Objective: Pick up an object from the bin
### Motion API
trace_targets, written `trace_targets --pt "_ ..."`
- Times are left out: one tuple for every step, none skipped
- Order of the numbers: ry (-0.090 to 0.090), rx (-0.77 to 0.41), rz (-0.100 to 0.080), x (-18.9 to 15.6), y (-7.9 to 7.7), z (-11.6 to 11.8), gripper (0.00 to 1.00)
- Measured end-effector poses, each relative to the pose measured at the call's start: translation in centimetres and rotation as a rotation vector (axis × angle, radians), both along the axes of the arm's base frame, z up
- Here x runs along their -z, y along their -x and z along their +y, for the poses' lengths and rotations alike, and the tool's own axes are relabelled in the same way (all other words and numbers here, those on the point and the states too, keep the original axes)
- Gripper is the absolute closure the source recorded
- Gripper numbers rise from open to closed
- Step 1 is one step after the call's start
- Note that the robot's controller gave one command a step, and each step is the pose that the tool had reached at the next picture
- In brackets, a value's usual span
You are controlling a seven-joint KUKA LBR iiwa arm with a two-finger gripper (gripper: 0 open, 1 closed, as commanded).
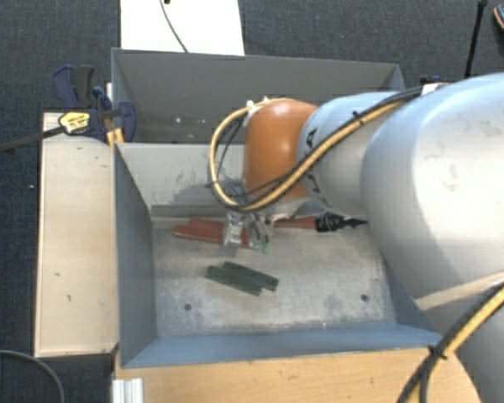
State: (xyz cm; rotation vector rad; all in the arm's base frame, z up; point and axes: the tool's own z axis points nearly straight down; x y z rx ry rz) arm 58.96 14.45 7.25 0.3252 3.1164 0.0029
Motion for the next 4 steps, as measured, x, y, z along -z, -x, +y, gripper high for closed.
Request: trace_targets --pt "-0.001 0.011 0.002 -0.1 0.1 1.5 1.00" --pt "-0.003 0.002 0.008 -0.6 0.3 1.8 1.00" --pt "0.001 0.005 0.016 -2.7 0.4 1.1 1.00" --pt "0.003 0.006 0.013 -5.1 0.3 0.9 1.00"
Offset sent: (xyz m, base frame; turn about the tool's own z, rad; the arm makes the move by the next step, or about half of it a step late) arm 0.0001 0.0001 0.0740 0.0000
